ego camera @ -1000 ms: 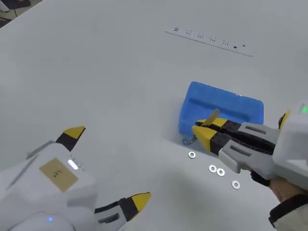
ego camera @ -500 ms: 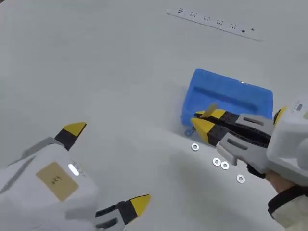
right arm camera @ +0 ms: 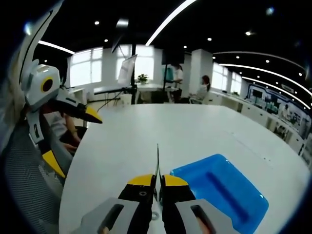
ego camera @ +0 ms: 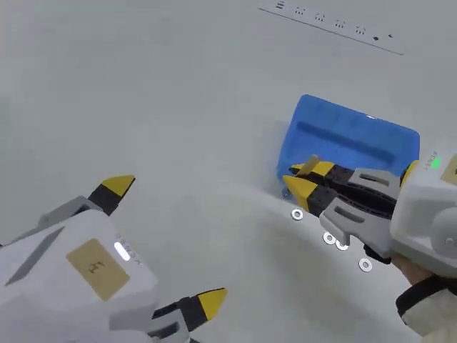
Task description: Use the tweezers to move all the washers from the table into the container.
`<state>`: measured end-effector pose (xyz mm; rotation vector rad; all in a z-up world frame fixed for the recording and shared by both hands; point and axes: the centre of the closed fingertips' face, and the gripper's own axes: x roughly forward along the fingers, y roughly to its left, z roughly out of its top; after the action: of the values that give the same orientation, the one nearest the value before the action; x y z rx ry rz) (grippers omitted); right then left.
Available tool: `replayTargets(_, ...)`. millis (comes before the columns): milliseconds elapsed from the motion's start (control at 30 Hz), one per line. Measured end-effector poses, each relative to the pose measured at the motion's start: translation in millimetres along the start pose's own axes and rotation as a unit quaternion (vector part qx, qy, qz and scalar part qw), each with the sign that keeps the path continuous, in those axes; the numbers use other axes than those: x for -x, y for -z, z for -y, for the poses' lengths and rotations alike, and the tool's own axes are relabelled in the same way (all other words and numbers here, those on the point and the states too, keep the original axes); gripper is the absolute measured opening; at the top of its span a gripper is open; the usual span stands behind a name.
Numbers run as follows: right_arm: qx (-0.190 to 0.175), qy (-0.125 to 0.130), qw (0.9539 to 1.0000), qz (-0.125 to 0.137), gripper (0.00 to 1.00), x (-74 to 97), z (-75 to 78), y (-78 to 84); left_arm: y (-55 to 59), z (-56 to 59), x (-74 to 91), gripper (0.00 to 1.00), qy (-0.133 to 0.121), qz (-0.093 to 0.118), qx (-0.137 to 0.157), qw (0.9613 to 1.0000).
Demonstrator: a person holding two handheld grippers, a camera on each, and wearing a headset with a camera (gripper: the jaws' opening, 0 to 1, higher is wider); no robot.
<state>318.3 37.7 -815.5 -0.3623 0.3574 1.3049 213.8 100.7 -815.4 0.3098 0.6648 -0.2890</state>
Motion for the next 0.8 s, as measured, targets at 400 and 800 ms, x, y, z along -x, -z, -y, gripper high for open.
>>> replayTargets(400, 0.004, -0.001, 1.0000, -0.003, 0.02, -5.2, 4.4, 2.9, 1.4, 0.5, -0.8, 0.89, 0.002, -0.005, -0.003, 1.0000)
replayTargets(800, -0.015, 0.010, 0.9998, -0.003, 0.02, -2.0, 10.0, 4.7, 3.7, 2.0, -1.7, 0.89, 0.003, -0.011, -0.006, 0.9999)
